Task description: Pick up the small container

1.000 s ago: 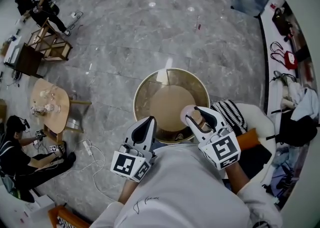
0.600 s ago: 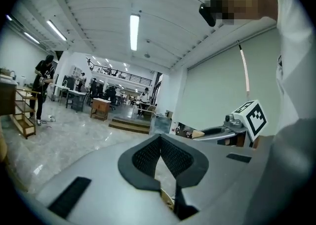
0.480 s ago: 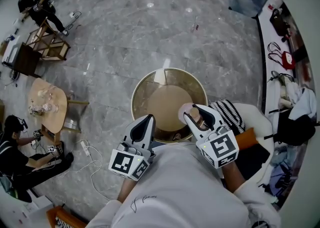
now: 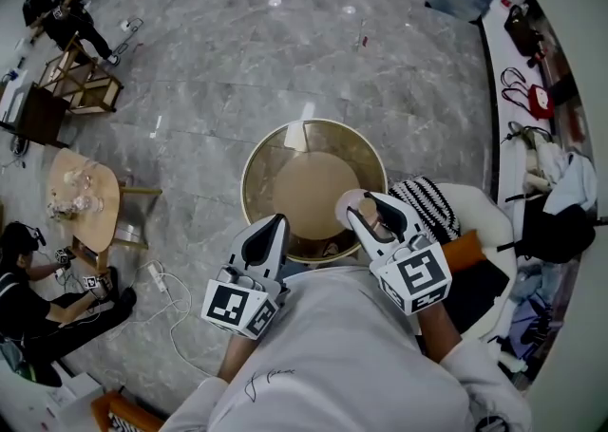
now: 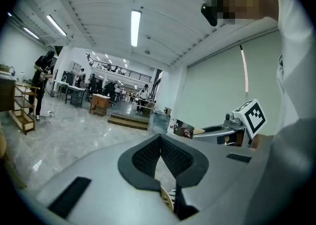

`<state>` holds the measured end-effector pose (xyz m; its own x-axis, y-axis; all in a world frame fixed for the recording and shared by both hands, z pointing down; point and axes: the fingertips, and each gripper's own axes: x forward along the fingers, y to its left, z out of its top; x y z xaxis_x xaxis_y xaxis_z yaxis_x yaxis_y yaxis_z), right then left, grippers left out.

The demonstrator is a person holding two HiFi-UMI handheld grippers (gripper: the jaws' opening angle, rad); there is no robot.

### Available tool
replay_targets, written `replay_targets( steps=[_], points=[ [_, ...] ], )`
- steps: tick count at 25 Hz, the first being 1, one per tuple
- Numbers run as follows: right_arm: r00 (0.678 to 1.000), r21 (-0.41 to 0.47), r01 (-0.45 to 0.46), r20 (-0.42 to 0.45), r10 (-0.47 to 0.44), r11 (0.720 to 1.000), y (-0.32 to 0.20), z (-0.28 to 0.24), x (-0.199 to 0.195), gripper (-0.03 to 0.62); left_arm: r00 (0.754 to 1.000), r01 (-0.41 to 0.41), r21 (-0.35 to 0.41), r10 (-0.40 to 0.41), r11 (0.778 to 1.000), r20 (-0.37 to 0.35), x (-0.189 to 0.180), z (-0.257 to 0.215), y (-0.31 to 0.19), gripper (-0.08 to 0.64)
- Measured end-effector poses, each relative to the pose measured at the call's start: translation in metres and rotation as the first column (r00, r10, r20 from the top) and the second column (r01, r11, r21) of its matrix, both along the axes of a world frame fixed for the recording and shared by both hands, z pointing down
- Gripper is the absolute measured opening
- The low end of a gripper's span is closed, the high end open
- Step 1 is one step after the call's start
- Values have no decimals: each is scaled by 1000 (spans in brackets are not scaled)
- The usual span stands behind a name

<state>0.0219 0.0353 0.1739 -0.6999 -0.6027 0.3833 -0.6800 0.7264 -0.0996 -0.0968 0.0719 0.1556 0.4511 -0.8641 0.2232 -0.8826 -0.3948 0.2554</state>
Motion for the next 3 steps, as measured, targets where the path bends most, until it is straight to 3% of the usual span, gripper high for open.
replay_targets(
  steps=[3],
  points=[
    [1000,4,-10,11,10,1000,-2,2,0,149,1000,-5,3,5,1000,18,-1,0,-1,18]
  ],
)
